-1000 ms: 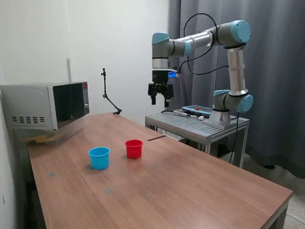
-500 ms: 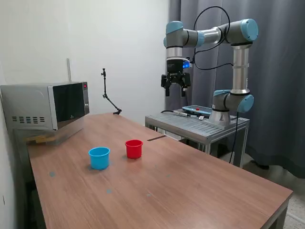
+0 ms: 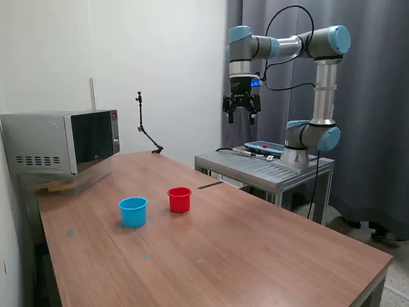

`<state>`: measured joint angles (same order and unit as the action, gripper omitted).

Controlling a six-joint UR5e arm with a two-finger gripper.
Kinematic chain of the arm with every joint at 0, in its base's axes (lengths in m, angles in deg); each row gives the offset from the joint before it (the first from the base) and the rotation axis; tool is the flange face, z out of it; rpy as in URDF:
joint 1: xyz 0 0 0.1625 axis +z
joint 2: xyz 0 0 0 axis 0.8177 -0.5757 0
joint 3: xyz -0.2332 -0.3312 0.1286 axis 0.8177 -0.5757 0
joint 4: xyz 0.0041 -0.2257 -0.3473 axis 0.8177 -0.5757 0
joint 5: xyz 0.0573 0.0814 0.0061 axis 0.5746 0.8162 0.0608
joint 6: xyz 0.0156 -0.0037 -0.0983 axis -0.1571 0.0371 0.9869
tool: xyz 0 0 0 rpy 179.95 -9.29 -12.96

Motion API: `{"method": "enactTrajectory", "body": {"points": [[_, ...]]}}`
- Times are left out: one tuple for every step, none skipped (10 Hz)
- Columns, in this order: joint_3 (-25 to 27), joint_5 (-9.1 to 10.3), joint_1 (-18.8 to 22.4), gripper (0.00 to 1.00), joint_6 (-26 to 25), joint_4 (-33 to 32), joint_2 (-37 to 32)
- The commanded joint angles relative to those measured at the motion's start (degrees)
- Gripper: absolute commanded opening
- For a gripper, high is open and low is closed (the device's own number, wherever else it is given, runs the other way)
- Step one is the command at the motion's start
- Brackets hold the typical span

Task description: Place red objects in the red bin, and blue objects in the blue bin.

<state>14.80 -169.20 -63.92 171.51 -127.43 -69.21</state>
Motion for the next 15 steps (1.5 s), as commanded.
{"method": "enactTrajectory", "body": {"points": [[-0.07, -2.54, -0.86, 1.00, -0.33, 0.28, -2.28], [0.45, -2.37, -1.91, 1.00, -0.33, 0.29, -3.51], [0.97, -2.37, -2.01, 1.00, -0.16, 0.29, -4.05], [0.80, -2.37, -2.27, 1.00, 0.02, 0.29, -4.14], [0.54, -2.37, -2.36, 1.00, 0.11, 0.29, -4.14], [0.54, -2.37, -2.45, 1.00, 0.11, 0.29, -4.05], [0.63, -2.37, -2.45, 1.00, 0.11, 0.29, -4.05], [0.63, -2.37, -2.45, 1.00, -0.07, 0.29, -4.05], [0.45, -2.37, -2.62, 1.00, -0.24, 0.29, -4.05], [0.28, -2.28, -3.23, 1.00, -0.33, 0.29, -4.05], [0.01, -2.28, -3.67, 1.00, -0.42, 0.29, -3.79], [0.01, -2.19, -4.03, 1.00, -0.42, 0.29, -3.79], [0.01, -2.28, -4.03, 1.00, -0.42, 0.29, -3.70], [0.01, -2.28, -4.03, 1.00, -0.42, 0.29, -3.70], [0.19, -2.28, -4.03, 1.00, -0.42, 0.29, -3.87]]}}
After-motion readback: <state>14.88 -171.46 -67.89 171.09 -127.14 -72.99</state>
